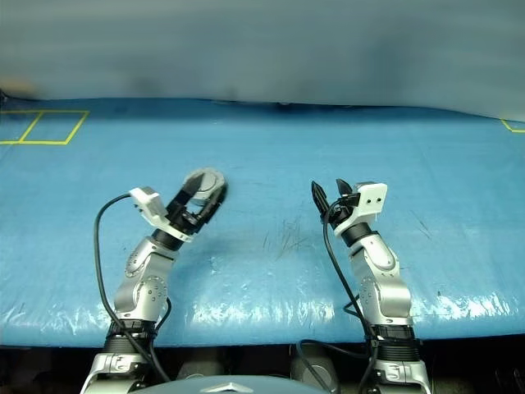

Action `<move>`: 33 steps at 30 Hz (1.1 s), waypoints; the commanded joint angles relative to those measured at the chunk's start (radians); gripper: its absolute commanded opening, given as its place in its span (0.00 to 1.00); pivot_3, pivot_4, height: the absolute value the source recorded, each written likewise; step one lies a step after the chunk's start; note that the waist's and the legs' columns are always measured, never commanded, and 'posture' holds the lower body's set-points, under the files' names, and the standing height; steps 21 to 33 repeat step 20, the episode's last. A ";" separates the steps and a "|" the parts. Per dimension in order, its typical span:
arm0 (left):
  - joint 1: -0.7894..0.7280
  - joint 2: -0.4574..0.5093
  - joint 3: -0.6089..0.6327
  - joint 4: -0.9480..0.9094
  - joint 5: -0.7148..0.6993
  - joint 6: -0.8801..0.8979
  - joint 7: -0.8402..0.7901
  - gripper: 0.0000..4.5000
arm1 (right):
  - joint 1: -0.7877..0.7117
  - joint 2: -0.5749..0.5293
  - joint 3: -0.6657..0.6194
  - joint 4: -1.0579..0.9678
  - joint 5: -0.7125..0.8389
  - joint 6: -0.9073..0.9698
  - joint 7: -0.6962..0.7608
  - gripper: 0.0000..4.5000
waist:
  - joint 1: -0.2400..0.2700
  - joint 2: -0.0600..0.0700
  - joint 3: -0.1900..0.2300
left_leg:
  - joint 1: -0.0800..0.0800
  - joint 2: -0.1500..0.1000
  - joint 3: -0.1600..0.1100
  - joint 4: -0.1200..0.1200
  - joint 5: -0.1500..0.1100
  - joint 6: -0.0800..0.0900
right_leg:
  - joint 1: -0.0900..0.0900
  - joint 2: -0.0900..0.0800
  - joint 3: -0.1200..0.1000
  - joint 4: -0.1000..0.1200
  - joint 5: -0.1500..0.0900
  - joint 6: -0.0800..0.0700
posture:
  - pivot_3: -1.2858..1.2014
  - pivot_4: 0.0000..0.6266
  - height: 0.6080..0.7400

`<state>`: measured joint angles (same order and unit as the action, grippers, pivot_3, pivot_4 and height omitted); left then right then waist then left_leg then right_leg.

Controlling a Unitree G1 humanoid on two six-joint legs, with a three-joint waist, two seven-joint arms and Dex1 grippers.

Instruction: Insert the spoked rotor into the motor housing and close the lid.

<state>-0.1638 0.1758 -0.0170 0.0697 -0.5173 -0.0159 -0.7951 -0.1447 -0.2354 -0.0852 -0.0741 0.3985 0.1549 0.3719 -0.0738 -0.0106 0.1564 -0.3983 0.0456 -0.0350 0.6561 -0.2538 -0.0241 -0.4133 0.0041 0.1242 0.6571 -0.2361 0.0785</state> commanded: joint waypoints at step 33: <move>-0.082 0.050 -0.164 0.196 0.323 -0.172 -0.015 1.00 | 0.012 -0.145 0.054 0.082 -0.163 -0.018 0.154 1.00 | 0.009 0.000 0.000 | 0.003 0.001 0.000 -0.001 0.000 0.000 | 0.001 0.001 0.001 0.002 -0.001 -0.001 | 0.52 0.24 1.00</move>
